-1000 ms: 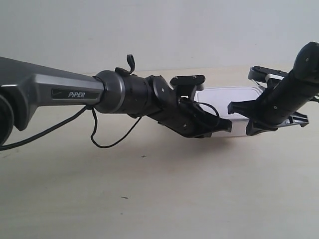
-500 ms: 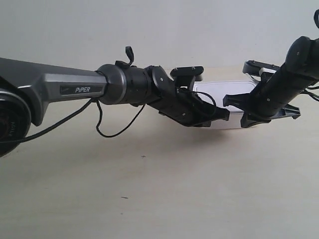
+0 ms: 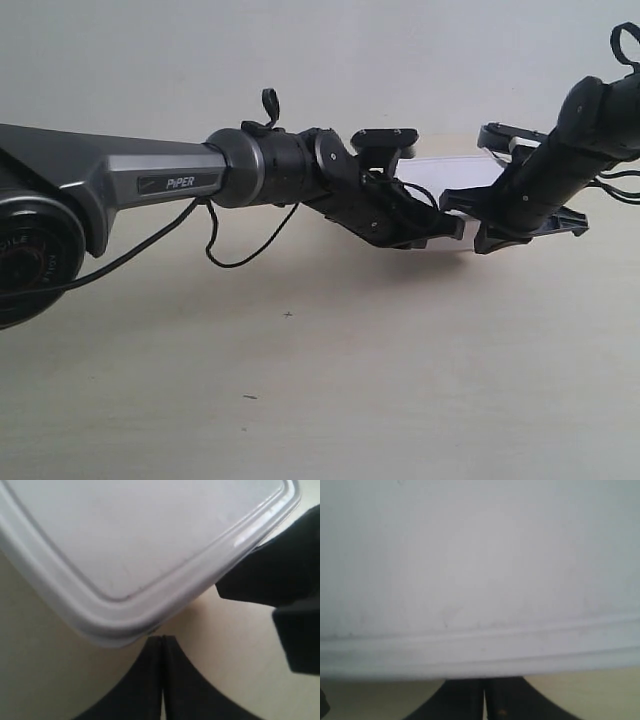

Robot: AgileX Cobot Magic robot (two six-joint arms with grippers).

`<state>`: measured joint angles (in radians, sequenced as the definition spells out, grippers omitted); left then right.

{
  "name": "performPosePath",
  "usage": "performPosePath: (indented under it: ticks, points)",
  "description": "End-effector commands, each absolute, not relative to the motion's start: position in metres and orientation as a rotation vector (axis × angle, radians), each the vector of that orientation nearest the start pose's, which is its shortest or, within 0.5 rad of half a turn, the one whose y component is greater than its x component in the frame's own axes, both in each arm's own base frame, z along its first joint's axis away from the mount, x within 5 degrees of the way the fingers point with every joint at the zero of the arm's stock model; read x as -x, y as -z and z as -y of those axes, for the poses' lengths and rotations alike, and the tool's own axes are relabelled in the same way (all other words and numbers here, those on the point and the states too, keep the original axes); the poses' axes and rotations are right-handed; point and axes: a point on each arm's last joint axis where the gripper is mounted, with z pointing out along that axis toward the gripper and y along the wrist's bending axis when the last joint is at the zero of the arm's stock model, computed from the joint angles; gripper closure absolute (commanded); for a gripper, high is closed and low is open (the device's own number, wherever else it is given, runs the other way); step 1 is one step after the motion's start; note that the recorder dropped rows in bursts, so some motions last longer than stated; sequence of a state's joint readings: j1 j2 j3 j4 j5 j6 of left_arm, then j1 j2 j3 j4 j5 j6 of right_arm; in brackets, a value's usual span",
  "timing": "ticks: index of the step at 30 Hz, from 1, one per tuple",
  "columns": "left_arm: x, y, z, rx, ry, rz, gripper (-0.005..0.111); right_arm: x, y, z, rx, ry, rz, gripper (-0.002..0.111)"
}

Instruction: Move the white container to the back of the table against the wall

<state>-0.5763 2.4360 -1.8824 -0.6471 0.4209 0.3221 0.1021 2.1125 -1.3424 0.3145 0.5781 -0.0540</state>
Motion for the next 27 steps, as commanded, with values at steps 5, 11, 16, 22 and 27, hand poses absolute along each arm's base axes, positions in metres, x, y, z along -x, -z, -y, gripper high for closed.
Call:
performPosePath:
  ticks: [5, 11, 16, 22, 27]
  points:
    - [-0.456, -0.113, 0.296, -0.419, 0.669, -2.427, 0.107, -0.425, -0.124, -0.057, -0.117, -0.320, -2.781, 0.108]
    - [-0.466, -0.114, 0.299, -0.415, 0.673, -2.401, 0.107, -0.434, -0.118, -0.059, -0.121, -0.338, -2.779, 0.108]
    - [-0.473, -0.110, 0.298, -0.397, 0.672, -2.392, 0.107, -0.438, -0.114, -0.060, -0.126, -0.337, -2.771, 0.108]
    - [-0.483, -0.113, 0.297, -0.383, 0.685, -2.370, 0.107, -0.441, -0.115, -0.060, -0.124, -0.338, -2.733, 0.108]
    - [-0.492, -0.119, 0.294, -0.373, 0.689, -2.342, 0.107, -0.446, -0.111, -0.060, -0.124, -0.338, -2.734, 0.108]
